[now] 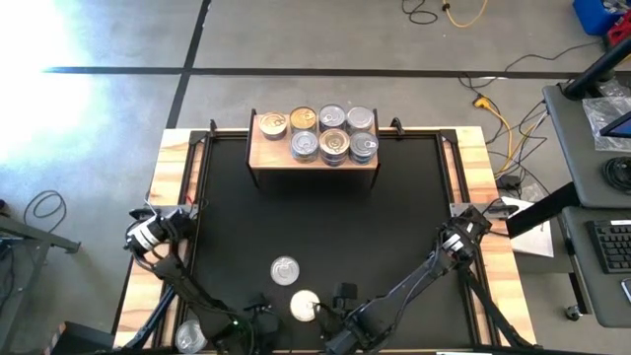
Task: Stack canned seafood by type on shelf
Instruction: Stack the pink tuna can on the pink tuna can on the shelf
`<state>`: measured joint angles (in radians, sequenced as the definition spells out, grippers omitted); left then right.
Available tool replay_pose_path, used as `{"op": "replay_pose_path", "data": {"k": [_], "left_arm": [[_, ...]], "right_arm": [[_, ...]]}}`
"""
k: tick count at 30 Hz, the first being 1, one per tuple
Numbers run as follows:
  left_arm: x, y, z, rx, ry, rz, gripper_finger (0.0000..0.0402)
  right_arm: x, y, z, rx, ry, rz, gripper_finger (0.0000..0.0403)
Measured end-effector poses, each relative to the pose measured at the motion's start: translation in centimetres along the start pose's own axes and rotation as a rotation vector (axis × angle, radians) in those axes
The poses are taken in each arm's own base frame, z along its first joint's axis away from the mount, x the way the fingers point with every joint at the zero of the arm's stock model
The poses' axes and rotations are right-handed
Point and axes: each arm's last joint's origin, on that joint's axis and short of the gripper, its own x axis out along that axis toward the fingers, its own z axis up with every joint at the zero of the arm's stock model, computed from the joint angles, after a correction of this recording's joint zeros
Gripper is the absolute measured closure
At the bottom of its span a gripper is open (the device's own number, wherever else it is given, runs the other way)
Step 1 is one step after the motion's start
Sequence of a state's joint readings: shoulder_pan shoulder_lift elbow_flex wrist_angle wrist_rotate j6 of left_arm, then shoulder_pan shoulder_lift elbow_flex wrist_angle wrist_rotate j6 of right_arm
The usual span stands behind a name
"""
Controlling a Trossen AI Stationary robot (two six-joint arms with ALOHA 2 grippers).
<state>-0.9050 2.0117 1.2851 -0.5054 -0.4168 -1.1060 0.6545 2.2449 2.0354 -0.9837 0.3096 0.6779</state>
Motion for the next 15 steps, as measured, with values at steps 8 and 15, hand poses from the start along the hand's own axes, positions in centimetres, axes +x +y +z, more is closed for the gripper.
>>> {"op": "replay_pose_path", "data": {"k": [8,15], "left_arm": [[0.9,-0.2,-0.5,-0.114,-0.028,0.021,0.0071],[0.7,-0.5,-1.1,-0.170,-0.082,0.024,0.0068]], "right_arm": [[0.0,-0.3,-0.3,-0.182,0.073,0.035,0.0185],[1.4,-1.9,0.1,-0.302,0.105,0.020,0.0155]]}}
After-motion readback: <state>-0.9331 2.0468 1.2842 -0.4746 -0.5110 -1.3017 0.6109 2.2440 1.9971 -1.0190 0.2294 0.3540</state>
